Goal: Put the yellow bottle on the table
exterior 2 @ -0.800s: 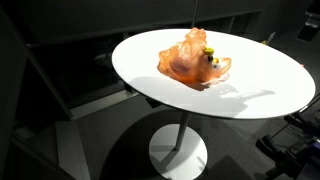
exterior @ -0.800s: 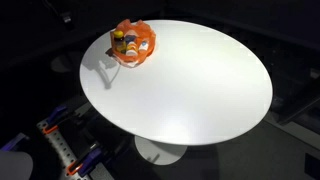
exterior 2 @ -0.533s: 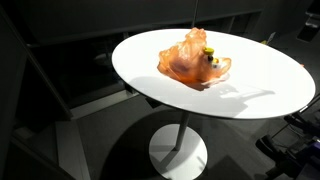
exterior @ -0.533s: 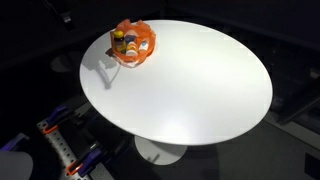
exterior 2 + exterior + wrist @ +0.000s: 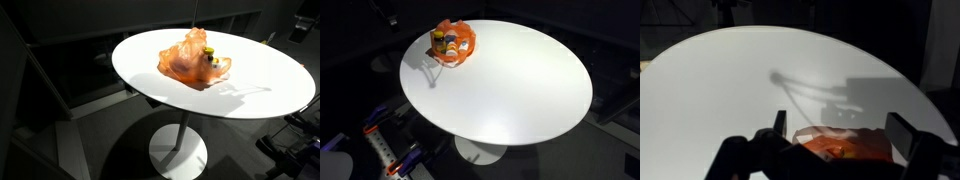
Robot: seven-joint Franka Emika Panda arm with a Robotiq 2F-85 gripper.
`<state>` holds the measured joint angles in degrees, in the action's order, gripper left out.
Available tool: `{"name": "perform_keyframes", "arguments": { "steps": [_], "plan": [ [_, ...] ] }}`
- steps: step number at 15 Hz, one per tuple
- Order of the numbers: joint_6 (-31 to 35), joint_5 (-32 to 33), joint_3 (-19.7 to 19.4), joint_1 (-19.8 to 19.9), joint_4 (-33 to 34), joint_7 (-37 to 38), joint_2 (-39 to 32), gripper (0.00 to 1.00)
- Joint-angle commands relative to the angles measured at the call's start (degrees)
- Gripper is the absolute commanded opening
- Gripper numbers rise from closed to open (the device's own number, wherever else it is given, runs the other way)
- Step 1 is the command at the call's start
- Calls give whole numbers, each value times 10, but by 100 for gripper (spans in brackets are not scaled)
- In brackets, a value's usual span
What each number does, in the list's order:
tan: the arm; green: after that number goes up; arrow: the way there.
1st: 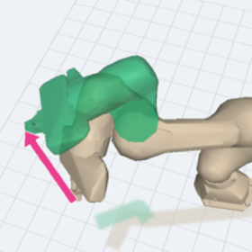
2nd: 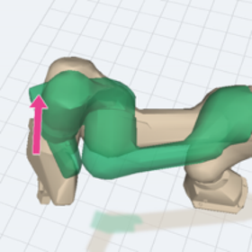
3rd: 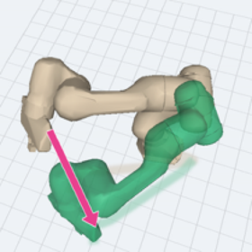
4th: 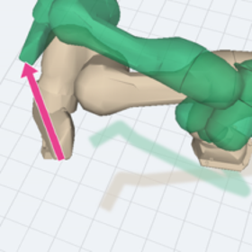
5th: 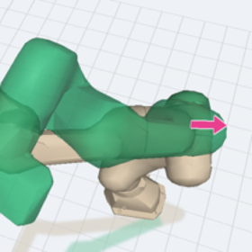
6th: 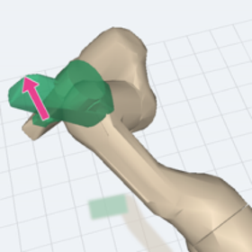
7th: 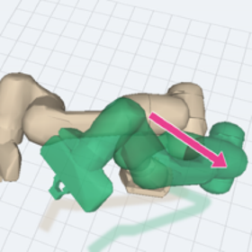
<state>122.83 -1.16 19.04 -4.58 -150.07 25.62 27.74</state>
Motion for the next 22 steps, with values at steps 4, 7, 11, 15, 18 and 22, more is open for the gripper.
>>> {"name": "perform_keyframes", "arguments": {
  "steps": [4, 7, 11, 15, 18, 22],
  "plan": [
    [68, 10, -39, 2, 72, -25, -117, 100],
    [117, 7, -57, -2, 100, -52, -170, 100],
    [187, -1, -75, -9, 132, -95, -240, 100],
    [231, -11, -84, -17, 165, -142, -301, 100],
    [249, -10, -85, -22, 186, -167, -333, 100],
    [256, -6, -86, -26, 209, -191, -366, 100]
  ]
}}
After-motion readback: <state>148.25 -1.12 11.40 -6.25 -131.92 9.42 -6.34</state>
